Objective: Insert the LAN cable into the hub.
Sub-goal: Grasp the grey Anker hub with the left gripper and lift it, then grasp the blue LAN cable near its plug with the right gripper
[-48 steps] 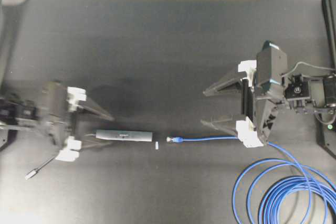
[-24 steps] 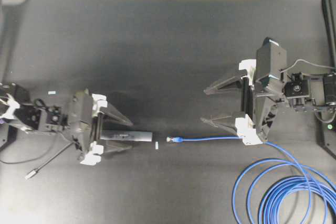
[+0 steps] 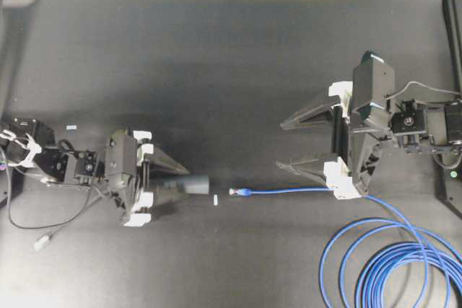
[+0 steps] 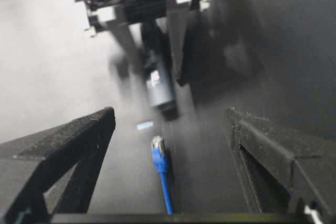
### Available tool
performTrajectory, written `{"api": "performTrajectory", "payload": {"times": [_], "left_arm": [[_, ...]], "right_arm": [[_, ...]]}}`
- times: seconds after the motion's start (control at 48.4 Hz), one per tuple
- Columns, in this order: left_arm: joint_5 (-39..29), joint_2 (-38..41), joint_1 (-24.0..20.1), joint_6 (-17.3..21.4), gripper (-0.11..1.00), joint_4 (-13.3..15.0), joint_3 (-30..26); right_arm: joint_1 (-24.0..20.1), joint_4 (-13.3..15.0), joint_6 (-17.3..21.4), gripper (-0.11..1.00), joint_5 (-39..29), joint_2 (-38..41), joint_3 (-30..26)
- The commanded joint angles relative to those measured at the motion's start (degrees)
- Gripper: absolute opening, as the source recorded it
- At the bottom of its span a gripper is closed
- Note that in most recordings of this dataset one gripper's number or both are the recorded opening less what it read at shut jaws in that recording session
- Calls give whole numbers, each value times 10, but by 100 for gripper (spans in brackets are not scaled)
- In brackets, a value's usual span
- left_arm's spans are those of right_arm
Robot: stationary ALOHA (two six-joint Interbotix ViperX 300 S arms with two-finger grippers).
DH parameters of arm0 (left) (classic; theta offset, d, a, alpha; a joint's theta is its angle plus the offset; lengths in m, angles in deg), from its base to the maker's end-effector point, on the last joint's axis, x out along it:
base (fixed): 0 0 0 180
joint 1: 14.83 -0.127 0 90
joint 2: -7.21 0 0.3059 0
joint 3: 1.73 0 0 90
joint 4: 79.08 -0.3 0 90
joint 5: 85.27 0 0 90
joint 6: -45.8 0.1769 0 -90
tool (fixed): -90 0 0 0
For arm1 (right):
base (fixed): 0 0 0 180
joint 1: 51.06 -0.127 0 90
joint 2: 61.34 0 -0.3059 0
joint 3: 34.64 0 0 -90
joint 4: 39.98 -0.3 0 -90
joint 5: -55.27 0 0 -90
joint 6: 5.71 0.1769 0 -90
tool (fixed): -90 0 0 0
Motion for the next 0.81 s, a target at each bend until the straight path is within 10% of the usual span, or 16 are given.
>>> {"api": "performTrajectory", "payload": {"times": [0.0, 0.785], "left_arm": [[-6, -4, 6, 5, 27, -2, 0], [-430, -274, -13, 8, 28, -1, -74]], "right_arm": [[-2, -1, 3, 80, 3, -2, 0], [-36, 9, -33, 80, 109, 226, 0]]}}
